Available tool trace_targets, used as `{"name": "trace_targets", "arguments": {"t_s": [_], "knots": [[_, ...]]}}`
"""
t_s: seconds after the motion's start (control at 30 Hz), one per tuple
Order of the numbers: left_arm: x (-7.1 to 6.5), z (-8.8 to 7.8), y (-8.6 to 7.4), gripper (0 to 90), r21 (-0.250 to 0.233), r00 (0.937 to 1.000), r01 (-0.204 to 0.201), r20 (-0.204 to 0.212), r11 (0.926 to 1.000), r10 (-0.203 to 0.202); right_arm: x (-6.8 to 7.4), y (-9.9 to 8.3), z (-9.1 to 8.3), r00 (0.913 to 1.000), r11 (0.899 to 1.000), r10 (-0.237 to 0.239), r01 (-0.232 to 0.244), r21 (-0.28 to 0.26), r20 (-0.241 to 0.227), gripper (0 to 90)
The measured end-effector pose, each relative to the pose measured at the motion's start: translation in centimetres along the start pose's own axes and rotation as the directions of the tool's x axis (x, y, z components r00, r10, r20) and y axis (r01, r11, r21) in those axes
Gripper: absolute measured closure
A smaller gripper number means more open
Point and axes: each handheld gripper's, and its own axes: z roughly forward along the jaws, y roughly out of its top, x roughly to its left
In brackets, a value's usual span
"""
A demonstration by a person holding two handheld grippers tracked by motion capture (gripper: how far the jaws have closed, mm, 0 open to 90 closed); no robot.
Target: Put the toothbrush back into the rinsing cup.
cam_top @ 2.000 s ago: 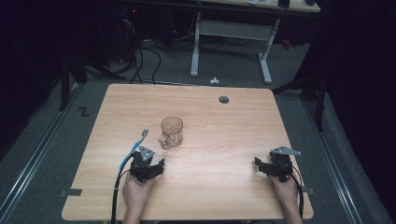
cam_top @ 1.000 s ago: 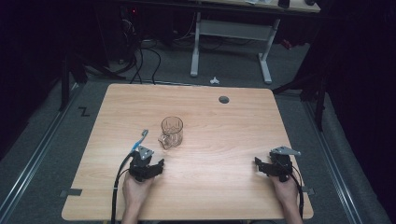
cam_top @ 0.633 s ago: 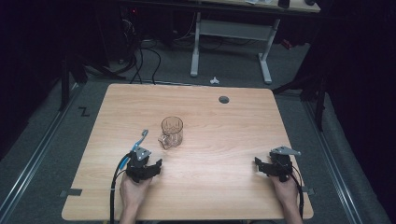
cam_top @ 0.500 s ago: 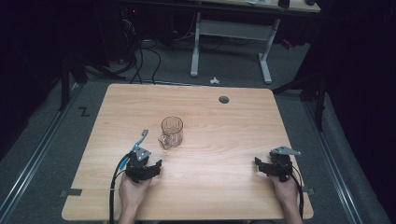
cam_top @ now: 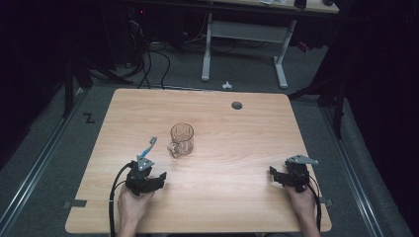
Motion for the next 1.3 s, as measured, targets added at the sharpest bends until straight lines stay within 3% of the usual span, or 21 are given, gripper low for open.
{"name": "trace_targets", "arguments": {"t_s": [0.3, 0.57, 0.7, 1.17, 1.3], "knots": [[1.2, -2.0, 0.0, 33.5, 0.017, 0.9985, -0.012, -0.053, 0.9998, 0.013, 0.0, 0.0, 0.0, 1.0, 1.0, 0.0, 0.0, 0.0, -0.001, 28.3], [2.2, -2.6, -0.1, 34.4, 0.026, 0.9974, 0.007, -0.072, 0.9996, -0.005, 0.0, 0.0, 0.0, 1.0, 1.0, 0.0, 0.0, 0.0, -0.001, 28.3], [2.7, -2.9, 0.2, 39.0, 0.011, 0.9963, 0.002, -0.086, 0.9999, -0.001, 0.0, 0.0, 0.0, 1.0, 1.0, 0.0, 0.0, 0.0, -0.001, 28.3], [4.6, -2.3, 1.5, 42.0, 0.068, 0.9929, 0.009, -0.119, 0.9977, -0.001, 0.0, 0.0, 0.0, 1.0, 1.0, 0.0, 0.0, 0.0, -0.001, 28.3], [4.7, -1.9, 1.7, 43.8, 0.087, 0.9922, -0.012, -0.123, 0.9962, 0.023, 0.0, 0.0, 0.0, 1.0, 1.0, 0.0, 0.0, 0.0, -0.002, 28.3]]}}
